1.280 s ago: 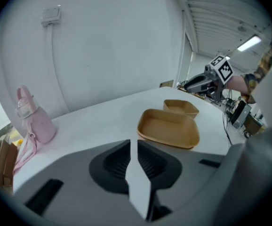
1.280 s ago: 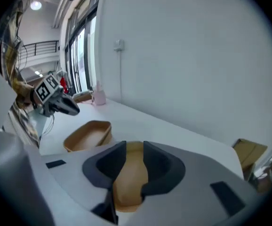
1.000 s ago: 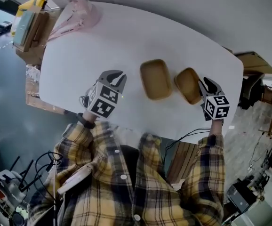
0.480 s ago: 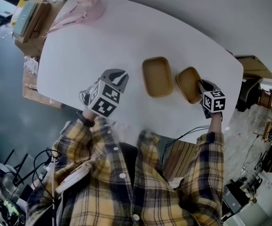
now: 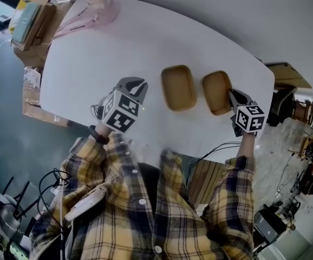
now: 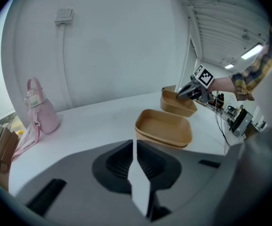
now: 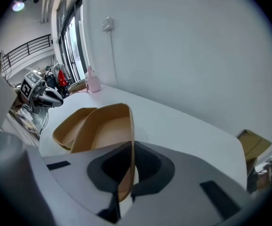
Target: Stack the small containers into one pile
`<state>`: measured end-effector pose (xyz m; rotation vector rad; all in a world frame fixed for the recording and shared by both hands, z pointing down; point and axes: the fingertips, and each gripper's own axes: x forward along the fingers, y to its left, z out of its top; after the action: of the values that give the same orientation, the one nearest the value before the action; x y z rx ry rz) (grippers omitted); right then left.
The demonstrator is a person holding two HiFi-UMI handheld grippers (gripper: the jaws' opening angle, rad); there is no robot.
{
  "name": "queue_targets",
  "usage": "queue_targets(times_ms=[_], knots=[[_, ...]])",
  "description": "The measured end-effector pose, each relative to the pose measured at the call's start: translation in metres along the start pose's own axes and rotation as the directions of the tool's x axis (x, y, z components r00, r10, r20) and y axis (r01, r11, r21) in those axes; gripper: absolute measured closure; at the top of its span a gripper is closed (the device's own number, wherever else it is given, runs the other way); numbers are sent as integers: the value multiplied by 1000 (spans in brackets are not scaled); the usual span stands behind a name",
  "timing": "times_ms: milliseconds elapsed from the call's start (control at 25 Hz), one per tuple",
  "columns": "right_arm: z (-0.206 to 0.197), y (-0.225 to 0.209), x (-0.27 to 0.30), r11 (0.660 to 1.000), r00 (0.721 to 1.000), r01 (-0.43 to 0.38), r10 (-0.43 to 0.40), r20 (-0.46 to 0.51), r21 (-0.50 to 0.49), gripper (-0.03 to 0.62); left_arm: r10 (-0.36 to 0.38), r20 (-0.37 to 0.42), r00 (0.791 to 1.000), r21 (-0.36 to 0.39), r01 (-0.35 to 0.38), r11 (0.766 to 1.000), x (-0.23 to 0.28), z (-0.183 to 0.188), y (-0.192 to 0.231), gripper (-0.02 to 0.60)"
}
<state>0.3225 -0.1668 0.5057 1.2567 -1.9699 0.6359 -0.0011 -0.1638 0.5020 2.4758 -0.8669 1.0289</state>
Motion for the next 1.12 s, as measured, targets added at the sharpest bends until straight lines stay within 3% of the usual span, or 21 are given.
queue_targets(times_ms=[160, 280, 560, 760, 1120], knots=[[26, 27, -14, 999, 999, -15, 16, 29, -36, 574, -5, 25, 1000, -1, 5, 1000, 0, 5, -2, 551], [49, 53, -22, 1000, 997, -28, 28, 71, -10, 574, -14, 39, 999, -5, 14, 1000, 1, 9, -3, 551], [86, 97, -13, 971, 983, -129, 99, 152, 201, 574, -23, 88, 996, -40, 26, 999, 1, 22, -1, 552], [78, 121, 13, 944, 982, -166, 130, 141, 286, 574, -25, 99, 995, -72, 33, 997, 1, 20, -1, 552], [45, 140, 49, 933, 992, -126, 115, 53, 336, 574, -38, 96, 995, -77, 45, 996, -1, 7, 0, 552]])
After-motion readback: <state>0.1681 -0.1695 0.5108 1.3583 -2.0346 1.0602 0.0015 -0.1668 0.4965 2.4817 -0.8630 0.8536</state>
